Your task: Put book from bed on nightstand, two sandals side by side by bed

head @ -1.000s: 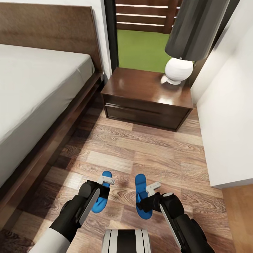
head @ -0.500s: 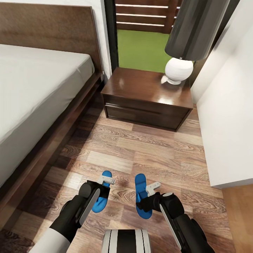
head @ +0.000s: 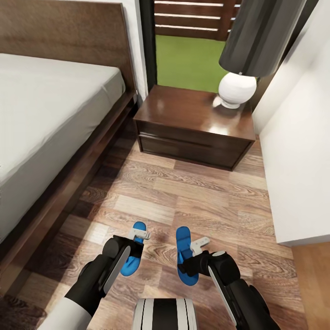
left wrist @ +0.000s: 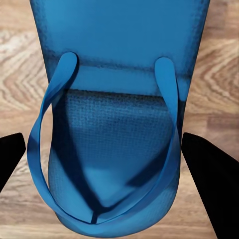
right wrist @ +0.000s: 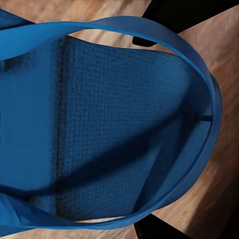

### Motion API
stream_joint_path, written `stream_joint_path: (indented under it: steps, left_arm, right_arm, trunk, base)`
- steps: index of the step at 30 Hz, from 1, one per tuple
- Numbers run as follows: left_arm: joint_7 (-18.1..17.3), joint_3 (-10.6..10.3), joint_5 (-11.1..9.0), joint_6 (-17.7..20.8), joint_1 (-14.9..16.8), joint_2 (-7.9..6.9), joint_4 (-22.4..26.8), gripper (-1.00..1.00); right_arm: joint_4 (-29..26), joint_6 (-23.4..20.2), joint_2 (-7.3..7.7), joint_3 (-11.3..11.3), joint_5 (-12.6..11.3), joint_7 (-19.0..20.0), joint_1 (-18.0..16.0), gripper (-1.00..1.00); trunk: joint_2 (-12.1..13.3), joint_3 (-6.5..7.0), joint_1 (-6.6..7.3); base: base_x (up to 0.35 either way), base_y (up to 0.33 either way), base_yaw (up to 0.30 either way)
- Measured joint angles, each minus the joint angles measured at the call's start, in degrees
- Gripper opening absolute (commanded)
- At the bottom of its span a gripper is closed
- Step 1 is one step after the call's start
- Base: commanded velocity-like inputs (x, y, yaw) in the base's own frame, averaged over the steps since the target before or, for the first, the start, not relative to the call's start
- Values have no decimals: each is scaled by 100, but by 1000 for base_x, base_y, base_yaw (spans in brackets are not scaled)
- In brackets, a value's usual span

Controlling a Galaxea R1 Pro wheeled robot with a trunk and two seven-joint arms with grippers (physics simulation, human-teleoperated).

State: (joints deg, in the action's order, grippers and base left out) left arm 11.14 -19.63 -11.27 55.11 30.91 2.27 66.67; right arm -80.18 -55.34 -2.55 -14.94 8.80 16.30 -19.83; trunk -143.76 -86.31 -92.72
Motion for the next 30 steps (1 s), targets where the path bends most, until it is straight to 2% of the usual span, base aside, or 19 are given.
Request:
stream_joint_path:
  steps: [24,27,30]
  left_arm:
    - [4,-4,8,-2,0,-5,0,-100]
    - [1,-3,8,-1,0,-5,0,-100]
    - [-19,-100,11,90,-51,15,-44,-100]
  right_arm:
    - [-20,14,7,11,-24,26,2,-100]
    - [-15,29,24,21,-37,67,3,-100]
    - [-57,-4,111,71,65,95,60,-100]
  trunk:
    - [0,-49,0]
    - [0,-51,0]
    - [0,-52,0]
  base:
    - [0,0,32]
    - [0,0,12]
    - [0,0,0]
